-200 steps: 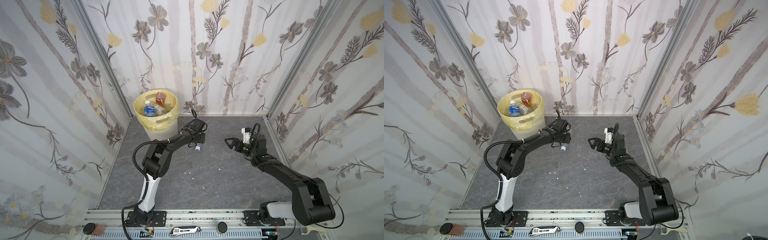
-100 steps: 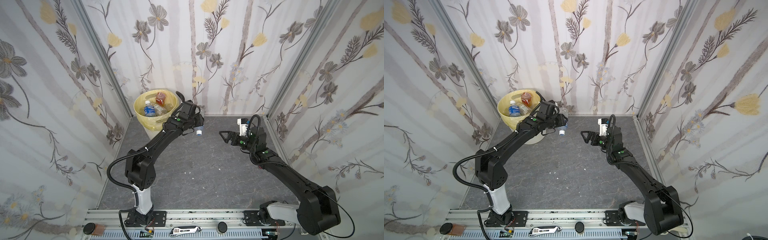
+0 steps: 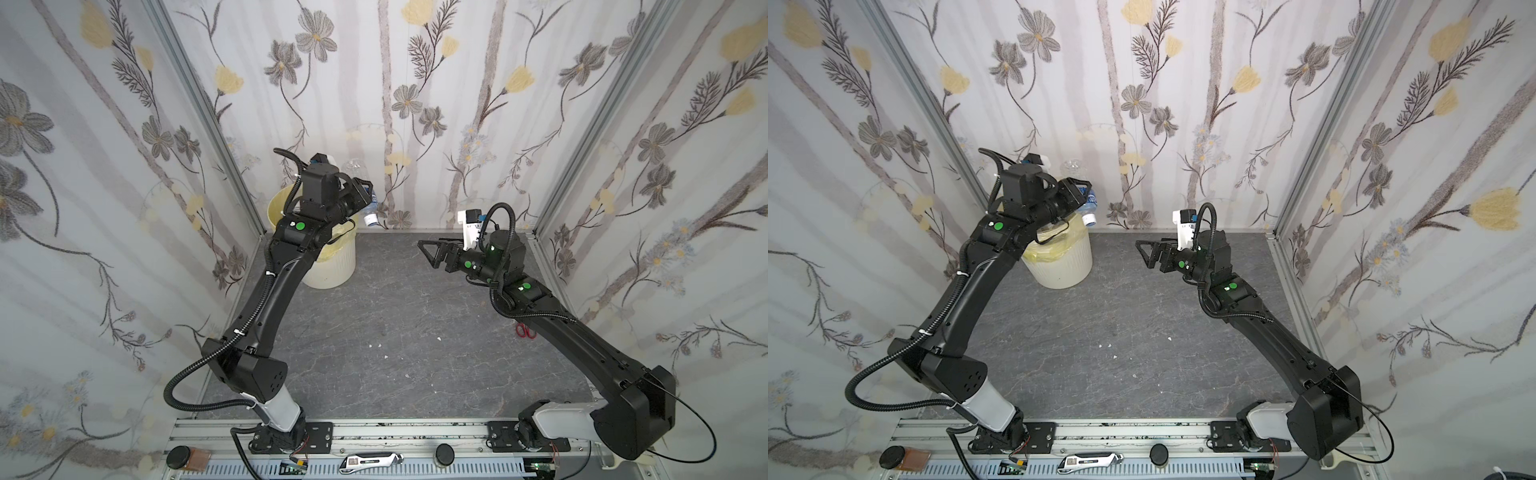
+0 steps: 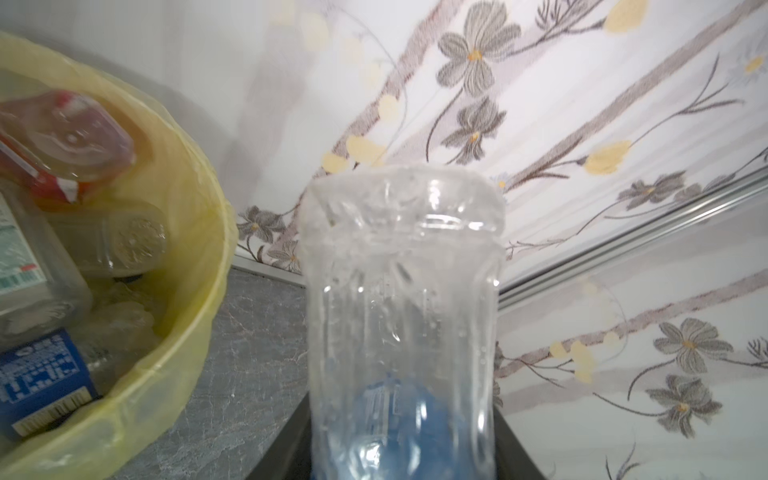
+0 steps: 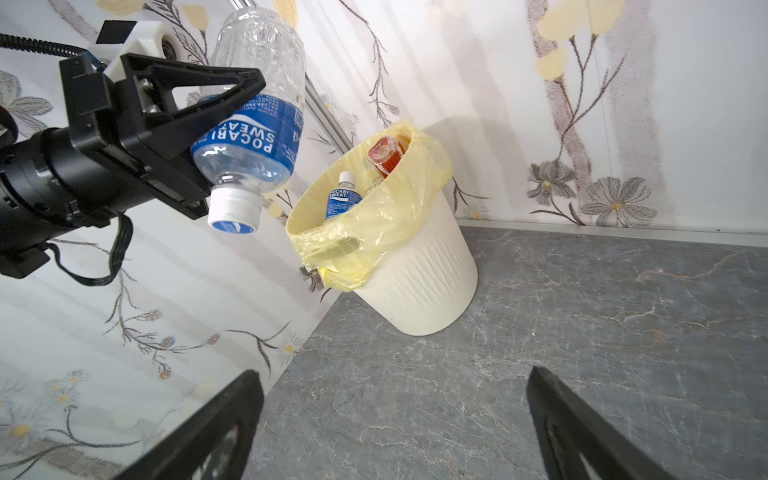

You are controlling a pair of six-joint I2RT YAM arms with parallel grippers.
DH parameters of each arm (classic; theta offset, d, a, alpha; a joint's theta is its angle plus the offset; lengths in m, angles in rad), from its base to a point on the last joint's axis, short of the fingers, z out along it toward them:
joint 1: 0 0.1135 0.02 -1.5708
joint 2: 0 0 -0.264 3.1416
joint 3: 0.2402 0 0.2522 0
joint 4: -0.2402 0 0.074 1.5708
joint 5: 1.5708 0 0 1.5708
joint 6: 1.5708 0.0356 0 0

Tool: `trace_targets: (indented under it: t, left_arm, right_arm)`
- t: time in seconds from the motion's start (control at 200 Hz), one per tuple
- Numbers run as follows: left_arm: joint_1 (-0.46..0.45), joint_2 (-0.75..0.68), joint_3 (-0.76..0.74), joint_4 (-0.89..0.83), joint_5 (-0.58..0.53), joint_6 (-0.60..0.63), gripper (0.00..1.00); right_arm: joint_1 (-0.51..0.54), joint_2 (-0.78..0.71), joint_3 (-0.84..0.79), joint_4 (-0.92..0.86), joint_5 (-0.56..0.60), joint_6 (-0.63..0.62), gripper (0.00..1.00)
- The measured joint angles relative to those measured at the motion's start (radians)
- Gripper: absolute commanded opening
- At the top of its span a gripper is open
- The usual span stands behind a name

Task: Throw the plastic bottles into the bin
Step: 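Lift the bottle with the left gripper up over the bin, then open the left gripper over the bin to drop the bottle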

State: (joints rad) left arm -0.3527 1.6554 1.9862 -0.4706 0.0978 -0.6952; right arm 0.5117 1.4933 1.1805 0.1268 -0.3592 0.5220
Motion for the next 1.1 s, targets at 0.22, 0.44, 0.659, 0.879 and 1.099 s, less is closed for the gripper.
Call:
trace_targets:
  t: [0.22, 0.44, 0.659, 0.879, 1.099]
  left_arm:
    - [0.112, 0.005, 0.213, -0.016, -0.016, 0.008, 0.44]
    - [0.165, 0.045, 0.368, 0.035, -0.093, -0.017, 0.47]
    - [0.225, 0.199, 0.249, 0.054, -0.142, -0.113, 0.91]
    - [0.282, 0.277, 0.16, -0.013, -0.033, -0.198, 1.0]
    - [0.264, 0.142, 0.153, 0.034, -0.023, -0.172, 1.0]
  right_arm:
    - [0.056, 0.046, 0.072, -0.019, 0.025, -0.003, 1.0]
    - [0.079, 0.071, 0.078, -0.04, 0.049, -0.002, 1.0]
    - [0.105, 0.088, 0.078, -0.047, 0.056, 0.01, 1.0]
    - [0.111, 0.082, 0.05, -0.048, 0.081, 0.011, 1.0]
    - [0.114, 0.084, 0.036, -0.048, 0.085, 0.02, 1.0]
